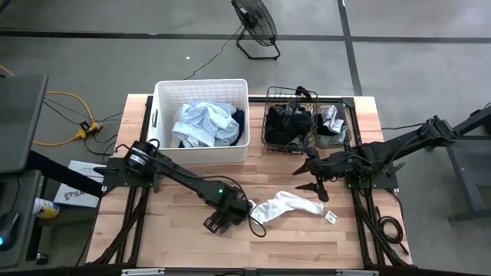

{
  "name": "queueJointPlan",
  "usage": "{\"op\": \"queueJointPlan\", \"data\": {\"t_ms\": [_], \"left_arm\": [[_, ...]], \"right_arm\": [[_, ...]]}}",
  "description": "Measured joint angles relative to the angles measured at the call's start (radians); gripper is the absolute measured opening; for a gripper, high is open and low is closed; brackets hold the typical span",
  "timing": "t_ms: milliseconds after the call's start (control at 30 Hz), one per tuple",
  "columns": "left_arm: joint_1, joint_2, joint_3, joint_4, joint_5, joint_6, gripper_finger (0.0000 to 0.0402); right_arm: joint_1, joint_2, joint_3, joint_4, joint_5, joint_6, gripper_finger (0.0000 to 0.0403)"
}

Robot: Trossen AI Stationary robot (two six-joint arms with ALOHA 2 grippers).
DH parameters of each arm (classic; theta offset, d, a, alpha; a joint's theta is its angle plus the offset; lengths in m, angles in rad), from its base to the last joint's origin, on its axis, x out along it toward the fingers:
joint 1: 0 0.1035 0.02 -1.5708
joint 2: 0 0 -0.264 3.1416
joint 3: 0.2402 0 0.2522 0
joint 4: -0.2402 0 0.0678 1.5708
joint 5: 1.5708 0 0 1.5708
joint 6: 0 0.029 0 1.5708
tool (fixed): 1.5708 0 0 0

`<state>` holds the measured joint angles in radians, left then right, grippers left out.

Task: Pick & Place Cloths
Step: Put the dark gray sock into the black bin

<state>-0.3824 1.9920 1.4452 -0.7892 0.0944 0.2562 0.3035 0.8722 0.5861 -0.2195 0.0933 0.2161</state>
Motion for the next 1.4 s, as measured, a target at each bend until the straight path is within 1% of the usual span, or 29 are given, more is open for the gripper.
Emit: {"op": "queueJointPlan", "data": {"t_ms": [100, 233, 267, 367, 433, 600, 667, 733, 800, 933, 1033, 1100, 1200, 1333, 1400], "left_arm": [[0.0, 0.003, 0.0, 0.001, -0.015, -0.01, 0.0137], [0.0, 0.002, 0.0, 0.0, -0.017, -0.025, 0.0033], [0.0, -0.001, 0.0, -0.003, -0.018, -0.029, 0.0018], [0.0, -0.008, 0.012, -0.016, -0.022, -0.052, 0.0012], [0.0, -0.016, 0.038, -0.06, -0.034, -0.059, 0.0006], [0.0, -0.032, 0.168, -0.124, -0.127, -0.049, 0.0004], [0.002, -0.032, 0.239, -0.131, -0.188, -0.039, 0.0004], [0.002, -0.032, 0.313, -0.175, -0.254, -0.022, 0.0003], [0.003, -0.032, 0.377, -0.165, -0.322, -0.014, 0.0002], [0.003, -0.032, 0.475, -0.172, -0.47, 0.005, 0.0002], [0.011, -0.032, 0.528, -0.173, -0.57, -0.011, 0.0001], [0.027, -0.032, 0.549, -0.176, -0.597, -0.049, 0.0001], [0.067, -0.032, 0.572, -0.177, -0.603, -0.141, 0.0001], [0.118, -0.032, 0.586, -0.179, -0.602, -0.246, 0.0001], [0.139, -0.032, 0.59, -0.178, -0.585, -0.282, 0.0]], "right_arm": [[0.0, 0.0, 0.0, 0.0, 0.012, 0.005, 0.023], [0.0, 0.0, 0.0, 0.0, 0.013, 0.023, 0.023], [0.0, 0.0, 0.0, 0.0, 0.013, 0.024, 0.023], [0.0, 0.0, 0.0, 0.004, 0.013, 0.027, 0.023], [0.0, 0.0, 0.0, 0.018, 0.011, 0.027, 0.023], [0.0, 0.0, 0.0, 0.061, 0.007, 0.027, 0.023], [0.0, 0.0, 0.0, 0.085, -0.005, 0.031, 0.023], [0.0, 0.0, 0.0, 0.121, -0.016, 0.08, 0.023], [0.0, 0.0, 0.0, 0.142, -0.018, 0.125, 0.023], [0.0, 0.0, 0.0, 0.202, -0.033, 0.099, 0.023], [0.0, 0.0, 0.0, 0.236, -0.043, 0.091, 0.023], [0.0, 0.0, 0.0, 0.263, -0.044, 0.06, 0.023], [0.0, 0.0, 0.0, 0.308, -0.036, -0.012, 0.023], [0.0, 0.001, 0.0, 0.384, 0.016, -0.151, 0.023], [0.0, 0.001, 0.0, 0.416, 0.051, -0.227, 0.023]]}}
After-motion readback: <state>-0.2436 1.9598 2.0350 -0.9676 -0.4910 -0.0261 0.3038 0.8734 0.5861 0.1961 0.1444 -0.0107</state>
